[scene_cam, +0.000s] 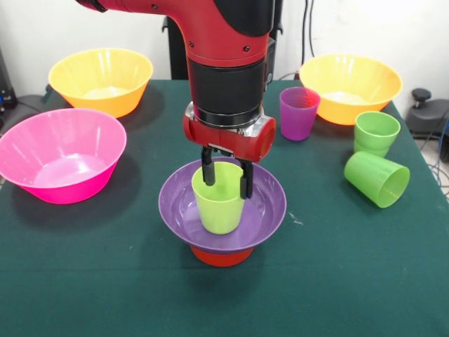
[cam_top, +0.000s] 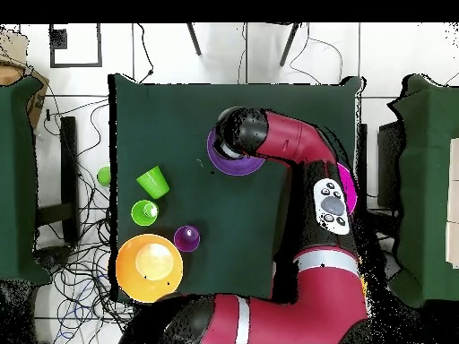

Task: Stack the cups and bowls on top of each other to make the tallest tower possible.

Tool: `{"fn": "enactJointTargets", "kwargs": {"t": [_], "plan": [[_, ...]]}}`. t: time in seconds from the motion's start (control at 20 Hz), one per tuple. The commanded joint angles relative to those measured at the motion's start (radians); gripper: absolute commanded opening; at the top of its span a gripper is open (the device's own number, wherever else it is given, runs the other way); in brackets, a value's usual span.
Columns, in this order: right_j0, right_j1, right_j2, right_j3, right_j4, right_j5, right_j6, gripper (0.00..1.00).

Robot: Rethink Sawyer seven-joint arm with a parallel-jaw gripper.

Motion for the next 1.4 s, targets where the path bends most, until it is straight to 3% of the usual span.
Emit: {"fn": "enactJointTargets", "kwargs": {"t": [0.05, 0.25, 0.55, 0.75, 1.2, 1.4], "plan": [[-0.003, 0.018, 0.074, 0.056, 0.024, -0.033, 0.07, 1.0], [-0.002, 0.009, 0.075, 0.06, 0.035, -0.015, 0.071, 1.0], [0.01, -0.076, 0.075, 0.108, 0.099, 0.087, 0.095, 1.0], [-0.006, -0.159, 0.08, 0.146, 0.14, 0.198, 0.064, 1.0], [-0.054, -0.221, 0.089, 0.197, 0.175, 0.292, -0.009, 1.0], [-0.083, -0.302, 0.078, 0.282, 0.177, 0.325, -0.069, 1.0]]}}
